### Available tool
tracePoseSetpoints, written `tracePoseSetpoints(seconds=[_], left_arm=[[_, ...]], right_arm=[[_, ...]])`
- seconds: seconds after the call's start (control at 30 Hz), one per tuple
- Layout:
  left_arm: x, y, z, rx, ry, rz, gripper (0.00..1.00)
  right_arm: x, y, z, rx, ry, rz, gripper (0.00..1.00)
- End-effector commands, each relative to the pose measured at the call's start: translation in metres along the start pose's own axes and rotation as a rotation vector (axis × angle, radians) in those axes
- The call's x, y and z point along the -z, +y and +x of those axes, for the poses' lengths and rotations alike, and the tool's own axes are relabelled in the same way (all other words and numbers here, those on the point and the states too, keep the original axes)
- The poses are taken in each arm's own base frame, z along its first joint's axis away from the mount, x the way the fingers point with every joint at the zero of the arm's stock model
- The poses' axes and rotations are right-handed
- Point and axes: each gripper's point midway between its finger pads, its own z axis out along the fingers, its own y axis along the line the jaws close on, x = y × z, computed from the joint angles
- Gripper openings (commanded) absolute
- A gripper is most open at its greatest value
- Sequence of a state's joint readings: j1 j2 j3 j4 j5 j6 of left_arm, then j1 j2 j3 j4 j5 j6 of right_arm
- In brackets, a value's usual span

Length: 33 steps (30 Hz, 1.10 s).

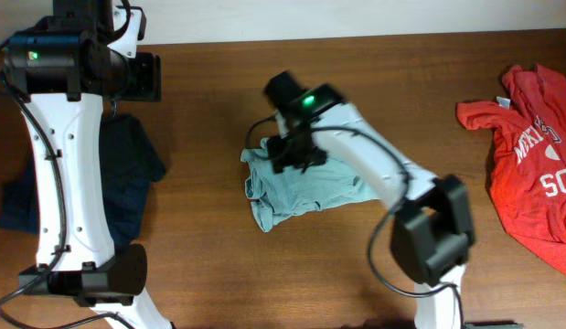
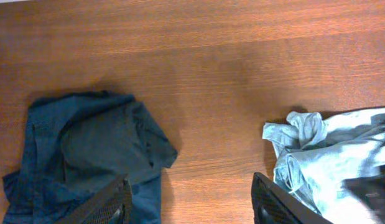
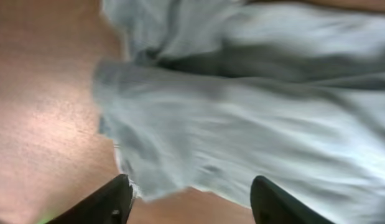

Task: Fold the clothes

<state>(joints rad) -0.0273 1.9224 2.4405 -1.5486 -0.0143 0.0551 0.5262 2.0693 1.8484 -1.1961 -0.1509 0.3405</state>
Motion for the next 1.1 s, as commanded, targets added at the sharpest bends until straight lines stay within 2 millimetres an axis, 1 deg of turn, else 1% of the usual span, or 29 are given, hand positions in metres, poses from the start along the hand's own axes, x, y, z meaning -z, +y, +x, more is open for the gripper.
tracePoseSetpoints(seconds=[0.0,0.03,0.07,0.1,0.17,0.2,0.23,0.27,0.3,0.37,0.43,0.47,0.5,0.57,0.6,0.63,0.7,0.73,0.77,0.8,0.83,0.87,0.9,0.93,0.97,1.0,1.03,1.07], left_arm=[[0.005,-0.012,-0.002,0.009,-0.016,0.068,0.62],[0.005,-0.016,-0.003,0.009,-0.018,0.095,0.62],[0.006,-0.024,-0.003,0.006,-0.018,0.136,0.62],[0.006,-0.028,-0.003,0.004,-0.018,0.153,0.62],[0.005,-0.032,-0.002,-0.011,-0.015,0.159,0.62],[0.005,-0.034,-0.001,-0.025,-0.012,0.160,0.62],[0.004,-0.036,-0.001,-0.028,-0.012,0.161,0.62],[0.004,-0.036,-0.001,-0.029,-0.011,0.162,0.62],[0.004,-0.037,-0.001,-0.031,-0.011,0.163,0.62],[0.004,-0.037,-0.001,-0.033,-0.011,0.163,0.62],[0.004,-0.037,-0.002,-0.033,-0.013,0.163,0.62],[0.004,-0.037,-0.002,-0.033,-0.016,0.163,0.65],[0.004,-0.037,-0.003,-0.033,-0.019,0.162,0.66],[0.004,-0.037,-0.006,-0.034,-0.031,0.162,0.73],[0.004,-0.037,-0.007,-0.034,-0.036,0.162,0.98],[0.004,-0.037,-0.008,-0.034,-0.038,0.161,0.99],[0.005,-0.037,-0.010,-0.035,-0.046,0.161,0.99],[0.005,-0.037,-0.010,-0.034,-0.048,0.161,0.99],[0.004,-0.037,-0.010,-0.034,-0.048,0.161,0.99],[0.004,-0.037,-0.010,-0.034,-0.048,0.161,0.99],[0.004,-0.037,-0.010,-0.034,-0.048,0.161,0.99],[0.004,-0.037,-0.010,-0.034,-0.048,0.161,0.99],[0.004,-0.037,-0.009,-0.034,-0.045,0.161,0.99],[0.004,-0.037,-0.009,-0.034,-0.042,0.161,0.99],[0.004,-0.037,-0.008,-0.034,-0.040,0.161,0.99],[0.004,-0.037,-0.008,-0.034,-0.041,0.161,0.99],[0.004,-0.037,-0.008,-0.034,-0.040,0.161,0.99],[0.004,-0.037,-0.008,-0.034,-0.040,0.161,0.99]], right_arm=[[0.058,-0.045,-0.014,-0.100,-0.107,-0.002,0.70],[0.059,-0.059,-0.013,-0.133,-0.095,0.007,0.71],[0.061,-0.080,-0.010,-0.184,-0.075,0.021,0.74],[0.061,-0.096,-0.009,-0.206,-0.061,0.024,0.80],[0.061,-0.120,-0.007,-0.222,-0.046,0.006,0.90],[0.059,-0.137,-0.006,-0.205,-0.031,-0.052,0.98],[0.057,-0.143,-0.005,-0.207,-0.024,-0.070,0.99],[0.052,-0.155,-0.002,-0.221,-0.008,-0.128,0.99],[0.048,-0.159,0.001,-0.221,0.002,-0.160,0.99],[0.034,-0.174,0.011,-0.254,0.029,-0.220,0.99],[0.016,-0.188,0.022,-0.285,0.049,-0.264,0.99],[0.005,-0.195,0.028,-0.306,0.055,-0.272,0.98],[-0.002,-0.199,0.032,-0.315,0.057,-0.272,0.99],[-0.023,-0.206,0.042,-0.334,0.056,-0.280,0.99],[-0.031,-0.204,0.045,-0.339,0.052,-0.307,0.98],[-0.034,-0.201,0.046,-0.333,0.048,-0.329,0.99],[-0.046,-0.181,0.046,-0.302,0.005,-0.456,0.99],[-0.048,-0.177,0.045,-0.297,-0.001,-0.480,1.00],[-0.050,-0.165,0.045,-0.283,-0.014,-0.534,0.84],[-0.050,-0.162,0.045,-0.279,-0.015,-0.548,0.75],[-0.051,-0.159,0.045,-0.272,-0.014,-0.553,0.49],[-0.051,-0.160,0.044,-0.270,-0.017,-0.545,0.36],[-0.047,-0.163,0.041,-0.270,-0.031,-0.539,0.24],[-0.042,-0.167,0.038,-0.272,-0.048,-0.533,0.16],[-0.036,-0.174,0.035,-0.283,-0.063,-0.511,0.12],[-0.028,-0.189,0.033,-0.316,-0.071,-0.443,0.07],[-0.018,-0.209,0.033,-0.355,-0.076,-0.349,0.04],[-0.010,-0.222,0.035,-0.382,-0.076,-0.286,0.04]])
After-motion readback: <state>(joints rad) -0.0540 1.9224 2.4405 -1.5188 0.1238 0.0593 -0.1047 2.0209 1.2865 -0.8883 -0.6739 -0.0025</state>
